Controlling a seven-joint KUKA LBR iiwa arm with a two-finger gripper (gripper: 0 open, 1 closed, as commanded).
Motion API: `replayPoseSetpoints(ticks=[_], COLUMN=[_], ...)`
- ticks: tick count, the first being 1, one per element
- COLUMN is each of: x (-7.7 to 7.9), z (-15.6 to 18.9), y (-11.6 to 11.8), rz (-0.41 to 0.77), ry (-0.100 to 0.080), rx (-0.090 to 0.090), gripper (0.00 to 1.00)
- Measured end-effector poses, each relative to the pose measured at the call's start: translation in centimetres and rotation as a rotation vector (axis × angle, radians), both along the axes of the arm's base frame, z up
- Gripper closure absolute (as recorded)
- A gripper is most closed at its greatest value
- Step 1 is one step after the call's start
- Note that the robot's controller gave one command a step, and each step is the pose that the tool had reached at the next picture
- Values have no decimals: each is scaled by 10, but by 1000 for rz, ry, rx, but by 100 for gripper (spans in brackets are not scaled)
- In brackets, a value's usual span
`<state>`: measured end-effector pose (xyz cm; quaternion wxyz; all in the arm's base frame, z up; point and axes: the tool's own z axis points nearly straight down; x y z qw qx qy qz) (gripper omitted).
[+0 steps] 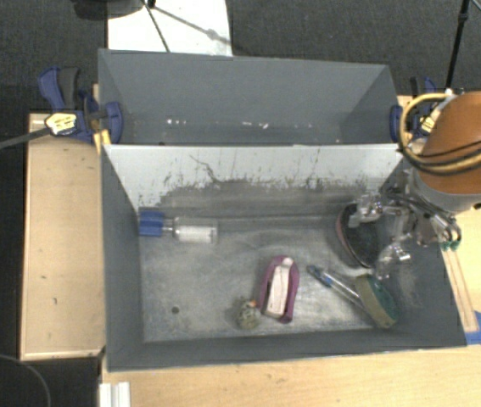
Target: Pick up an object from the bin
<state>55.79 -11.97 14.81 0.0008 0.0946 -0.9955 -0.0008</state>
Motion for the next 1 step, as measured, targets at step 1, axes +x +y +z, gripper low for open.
replayPoseSetpoints(ticks=[1], x=[-55], z=[-63], y=[0], rz=[40], ry=[-5], rx=[9], gripper=[0])
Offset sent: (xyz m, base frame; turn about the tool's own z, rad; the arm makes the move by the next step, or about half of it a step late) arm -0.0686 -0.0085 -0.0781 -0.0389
